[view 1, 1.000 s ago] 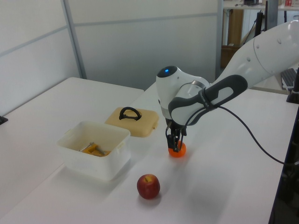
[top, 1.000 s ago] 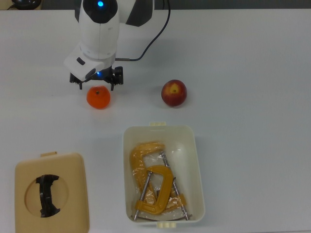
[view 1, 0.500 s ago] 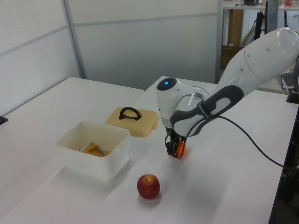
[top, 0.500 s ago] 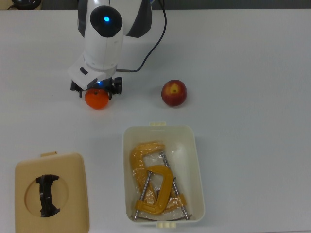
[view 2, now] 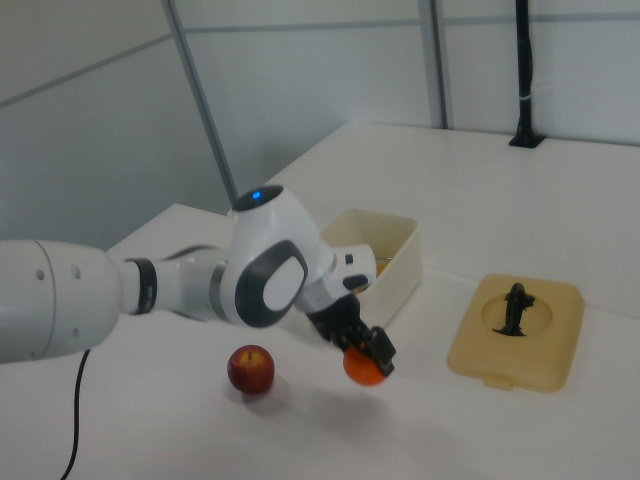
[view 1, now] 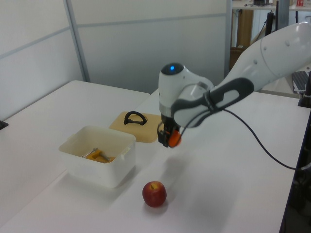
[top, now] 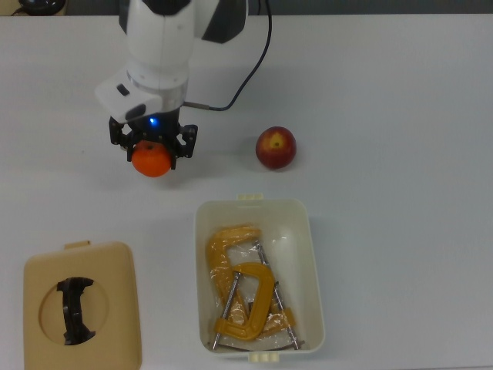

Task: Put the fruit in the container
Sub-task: 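Carry the orange over the white container and release it inside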

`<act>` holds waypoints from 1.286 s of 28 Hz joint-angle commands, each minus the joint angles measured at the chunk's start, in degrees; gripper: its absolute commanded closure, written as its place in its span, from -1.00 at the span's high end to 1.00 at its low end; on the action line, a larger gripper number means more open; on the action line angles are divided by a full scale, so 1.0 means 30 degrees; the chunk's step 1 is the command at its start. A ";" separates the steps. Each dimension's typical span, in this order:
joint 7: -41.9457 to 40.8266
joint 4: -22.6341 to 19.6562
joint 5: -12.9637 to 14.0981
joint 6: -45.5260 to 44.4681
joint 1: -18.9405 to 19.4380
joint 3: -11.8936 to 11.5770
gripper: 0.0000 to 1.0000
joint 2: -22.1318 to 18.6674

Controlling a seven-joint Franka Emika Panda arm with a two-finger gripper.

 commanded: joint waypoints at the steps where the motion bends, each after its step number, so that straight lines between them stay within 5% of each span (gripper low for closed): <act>1: 0.0490 0.2607 0.2239 -0.2039 0.0304 -0.0231 -1.00 -0.0228; 4: 0.1805 0.3899 0.3062 -0.2365 0.0392 -0.0143 -1.00 -0.0140; 14: 0.7634 0.6713 0.2332 -0.1576 0.2089 -0.0084 -1.00 0.2232; 21: 1.3610 0.7739 -0.0741 -0.0021 0.2969 -0.0084 -1.00 0.3580; 22: 1.4138 0.7856 -0.1093 -0.0021 0.3086 -0.0084 -0.92 0.3726; 23: 1.4927 0.7886 -0.1822 -0.0021 0.3348 -0.0113 0.15 0.4047; 24: 1.5224 0.7886 -0.2177 -0.0021 0.3525 -0.0113 0.99 0.4166; 27: 1.5637 0.7886 -0.2912 -0.0021 0.3644 -0.0084 1.00 0.4255; 36: 1.5491 0.7886 -0.2679 -0.0079 0.3644 -0.0055 1.00 0.3729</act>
